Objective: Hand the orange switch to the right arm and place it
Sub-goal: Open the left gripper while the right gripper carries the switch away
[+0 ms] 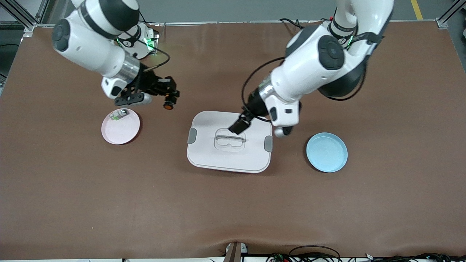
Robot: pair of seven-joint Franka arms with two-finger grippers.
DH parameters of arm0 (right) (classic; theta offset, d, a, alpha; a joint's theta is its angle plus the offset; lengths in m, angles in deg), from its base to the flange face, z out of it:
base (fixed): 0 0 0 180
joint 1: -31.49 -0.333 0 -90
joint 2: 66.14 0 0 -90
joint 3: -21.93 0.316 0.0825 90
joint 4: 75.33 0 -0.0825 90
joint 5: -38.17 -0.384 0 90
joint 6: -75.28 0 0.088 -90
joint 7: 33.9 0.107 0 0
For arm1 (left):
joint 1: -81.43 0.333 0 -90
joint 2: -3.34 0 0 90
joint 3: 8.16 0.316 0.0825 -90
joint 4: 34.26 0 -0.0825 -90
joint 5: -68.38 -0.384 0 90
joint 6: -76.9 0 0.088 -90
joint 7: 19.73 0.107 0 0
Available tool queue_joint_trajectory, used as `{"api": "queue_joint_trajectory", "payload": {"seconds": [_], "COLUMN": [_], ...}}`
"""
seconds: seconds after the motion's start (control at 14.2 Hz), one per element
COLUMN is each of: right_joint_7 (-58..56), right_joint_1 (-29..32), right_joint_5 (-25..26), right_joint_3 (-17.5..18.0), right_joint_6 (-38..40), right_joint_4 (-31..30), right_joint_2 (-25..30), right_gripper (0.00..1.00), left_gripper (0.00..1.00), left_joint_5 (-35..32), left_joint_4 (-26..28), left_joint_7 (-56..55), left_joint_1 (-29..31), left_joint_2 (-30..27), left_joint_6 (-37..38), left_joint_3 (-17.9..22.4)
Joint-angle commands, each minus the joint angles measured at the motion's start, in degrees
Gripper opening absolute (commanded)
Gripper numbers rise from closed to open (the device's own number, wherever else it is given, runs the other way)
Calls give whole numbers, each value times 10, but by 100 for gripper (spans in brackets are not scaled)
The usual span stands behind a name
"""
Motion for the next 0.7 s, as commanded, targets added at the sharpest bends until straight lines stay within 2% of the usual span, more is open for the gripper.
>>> {"api": "queue_joint_trajectory", "payload": {"seconds": [0.0, 0.14, 0.21, 0.42, 0.63], "right_joint_7": [-140, -241, -282, -411, -505], "right_joint_1": [50, 82, 102, 151, 179], "right_joint_5": [95, 163, 182, 196, 260], "right_joint_3": [8, 8, 8, 8, 8], "right_joint_6": [34, 36, 37, 34, 2], "right_joint_4": [1, -1, -2, -5, -6], "right_joint_2": [7, 5, -1, -26, -59], "right_gripper": [4, 4, 4, 4, 4], "left_gripper": [100, 100, 100, 100, 100], "left_joint_5": [-48, -84, -108, -163, -176], "left_joint_4": [4, 7, 7, 6, 6], "left_joint_7": [87, 165, 205, 307, 397], "left_joint_1": [40, 71, 86, 130, 176], "left_joint_2": [-23, -29, -29, -35, -49], "left_joint_6": [51, 90, 112, 159, 190], "left_joint_3": [0, 0, 0, 0, 1]}}
